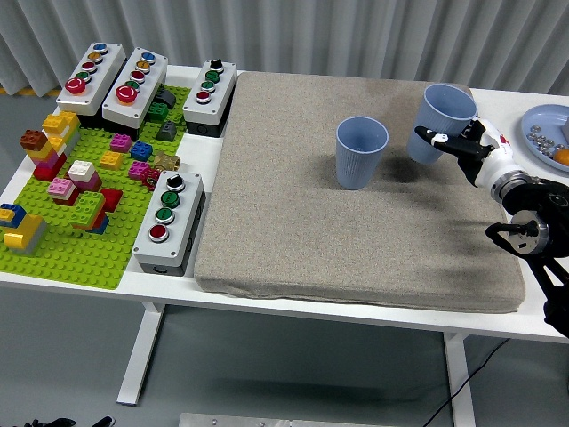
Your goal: Pick cup pour cup place
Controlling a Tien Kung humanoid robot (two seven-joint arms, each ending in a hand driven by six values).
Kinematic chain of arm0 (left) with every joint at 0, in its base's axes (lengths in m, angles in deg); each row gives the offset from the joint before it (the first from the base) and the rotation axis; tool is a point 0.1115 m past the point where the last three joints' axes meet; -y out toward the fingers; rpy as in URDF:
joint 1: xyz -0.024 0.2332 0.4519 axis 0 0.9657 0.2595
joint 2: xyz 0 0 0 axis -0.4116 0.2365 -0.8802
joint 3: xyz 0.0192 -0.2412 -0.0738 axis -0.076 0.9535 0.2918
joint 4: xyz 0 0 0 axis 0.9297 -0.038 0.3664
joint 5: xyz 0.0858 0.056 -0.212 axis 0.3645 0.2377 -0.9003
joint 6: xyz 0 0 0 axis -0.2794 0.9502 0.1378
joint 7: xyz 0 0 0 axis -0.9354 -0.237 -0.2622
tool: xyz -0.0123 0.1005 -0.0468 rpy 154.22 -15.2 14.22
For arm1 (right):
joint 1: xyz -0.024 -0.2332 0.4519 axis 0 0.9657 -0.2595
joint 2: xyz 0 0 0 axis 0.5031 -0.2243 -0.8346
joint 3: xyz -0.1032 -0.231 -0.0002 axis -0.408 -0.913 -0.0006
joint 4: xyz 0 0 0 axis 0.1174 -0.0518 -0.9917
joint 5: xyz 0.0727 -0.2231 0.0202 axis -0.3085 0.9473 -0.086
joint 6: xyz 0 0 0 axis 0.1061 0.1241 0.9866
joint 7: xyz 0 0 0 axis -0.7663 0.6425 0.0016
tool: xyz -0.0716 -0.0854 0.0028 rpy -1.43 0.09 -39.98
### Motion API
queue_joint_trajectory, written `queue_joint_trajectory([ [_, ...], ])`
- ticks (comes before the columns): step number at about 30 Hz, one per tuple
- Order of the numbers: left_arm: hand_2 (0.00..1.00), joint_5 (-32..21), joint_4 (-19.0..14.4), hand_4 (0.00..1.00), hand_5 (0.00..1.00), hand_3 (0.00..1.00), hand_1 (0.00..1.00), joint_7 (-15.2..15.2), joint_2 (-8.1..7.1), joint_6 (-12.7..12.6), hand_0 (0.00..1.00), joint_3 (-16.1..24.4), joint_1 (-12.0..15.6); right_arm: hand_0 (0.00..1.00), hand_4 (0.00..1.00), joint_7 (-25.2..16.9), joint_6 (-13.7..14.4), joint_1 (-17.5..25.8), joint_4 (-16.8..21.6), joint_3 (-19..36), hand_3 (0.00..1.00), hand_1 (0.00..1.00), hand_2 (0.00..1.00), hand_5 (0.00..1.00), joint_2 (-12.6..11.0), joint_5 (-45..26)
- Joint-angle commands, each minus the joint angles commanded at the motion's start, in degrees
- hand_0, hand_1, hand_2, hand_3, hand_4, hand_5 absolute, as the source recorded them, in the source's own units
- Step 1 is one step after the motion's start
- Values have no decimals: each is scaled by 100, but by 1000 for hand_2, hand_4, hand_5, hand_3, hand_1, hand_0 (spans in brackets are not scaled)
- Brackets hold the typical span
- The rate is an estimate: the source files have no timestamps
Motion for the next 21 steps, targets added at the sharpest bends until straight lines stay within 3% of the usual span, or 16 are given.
queue_joint_trajectory([
  [21,810,21,0,502,970,648,753,-4,23,22,768,-25,-30,873,664,-1225,214,418,-400,-418,612,724,594,2,154,688],
])
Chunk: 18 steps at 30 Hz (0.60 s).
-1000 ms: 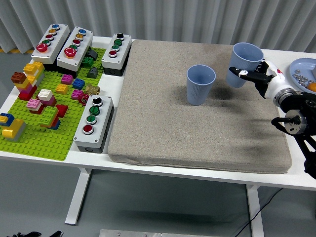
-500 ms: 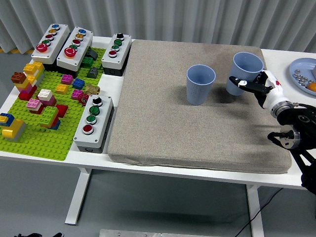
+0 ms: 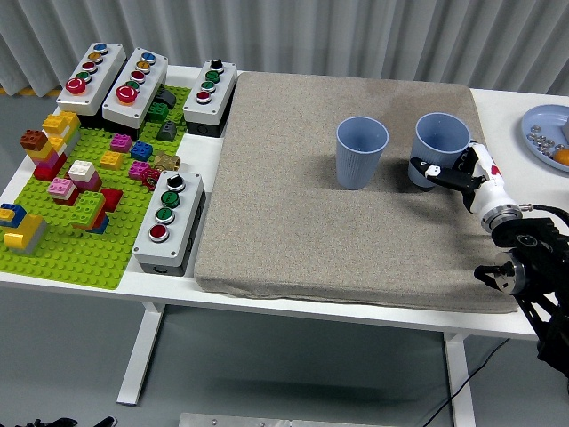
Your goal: Pick cup pour cup place
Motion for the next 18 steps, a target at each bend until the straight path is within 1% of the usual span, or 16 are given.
queue_joint_trajectory([
  [5,810,2,0,502,970,648,753,3,0,3,768,-4,-13,873,663,-101,35,31,-124,-66,613,728,596,2,10,143],
  [8,810,7,0,502,970,648,753,4,1,4,768,-3,-14,873,663,-108,-3,34,-195,-68,613,728,596,2,18,148],
  [14,809,24,0,502,969,648,752,3,0,4,768,6,-9,874,657,-104,-81,33,-203,-13,620,732,597,2,5,179],
  [15,808,22,0,502,968,647,752,5,-1,4,768,4,-7,890,664,-75,-131,33,-192,6,758,782,667,2,3,205],
  [18,808,26,0,502,968,647,752,6,-1,3,768,5,-10,890,664,-29,-212,34,-160,41,758,782,667,2,-1,257],
])
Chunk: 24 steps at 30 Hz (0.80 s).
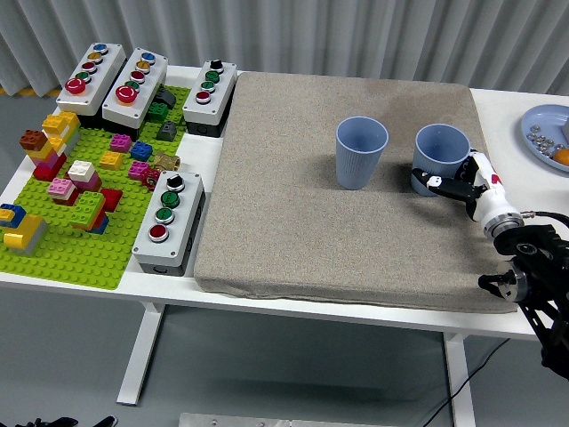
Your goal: Pick cup pour cup place
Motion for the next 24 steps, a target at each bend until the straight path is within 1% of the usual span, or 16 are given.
queue_joint_trajectory([
  [2,808,-2,0,502,968,647,752,0,-1,0,768,0,-1,890,664,48,-55,-2,11,22,758,782,667,2,1,54],
  [3,808,5,0,502,967,647,752,-2,-1,1,768,1,-3,942,798,80,-78,-5,17,23,899,863,884,94,-4,101],
  [8,808,-2,0,502,967,647,752,-3,-3,0,768,-2,0,942,798,228,-190,-3,6,75,899,863,884,94,-19,271],
  [9,809,-2,0,502,967,646,752,-3,-3,-1,768,-1,3,959,804,252,-212,-3,3,82,935,897,953,111,-22,290],
  [14,809,-5,0,502,967,646,752,-3,-6,-4,768,-8,22,959,804,359,-328,-1,-20,139,935,897,953,111,-24,403],
  [15,808,-7,0,501,967,646,752,-2,-6,-4,768,-10,23,969,823,366,-334,0,-21,143,979,922,998,135,-24,410],
  [20,808,5,0,501,967,646,752,-5,-5,-5,768,-4,30,969,823,481,-422,0,-27,179,979,922,998,135,-31,562],
  [21,808,4,0,503,967,646,752,-5,-6,-4,768,-6,33,982,831,524,-442,2,-25,203,998,951,998,143,-32,597],
  [24,808,3,0,503,967,646,752,-5,-7,-4,768,-9,40,982,831,572,-454,8,-15,241,998,951,998,143,-40,664],
])
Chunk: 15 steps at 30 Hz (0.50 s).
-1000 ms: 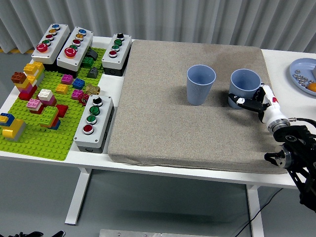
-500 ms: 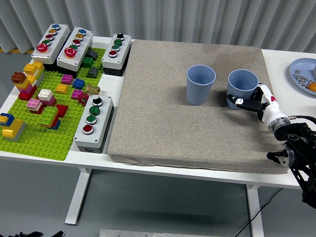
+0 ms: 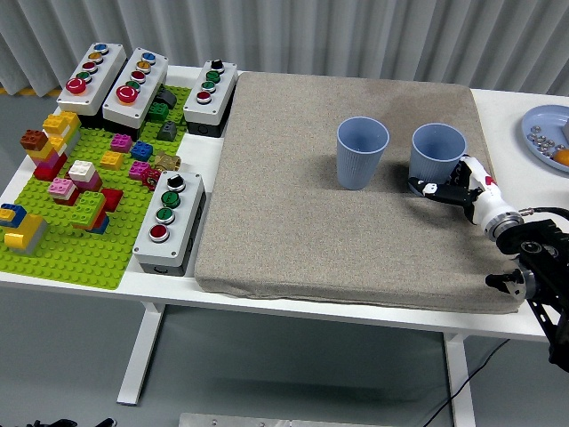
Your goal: Pick cup pour cup place
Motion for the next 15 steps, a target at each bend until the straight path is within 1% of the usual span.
queue_joint_trajectory([
  [10,807,32,0,503,965,646,752,-4,6,-3,768,42,10,987,852,119,-34,30,63,114,998,963,998,152,-60,184],
  [15,807,47,0,503,966,645,752,-4,6,-4,769,72,3,986,854,229,-77,37,148,153,998,962,998,154,-136,245],
])
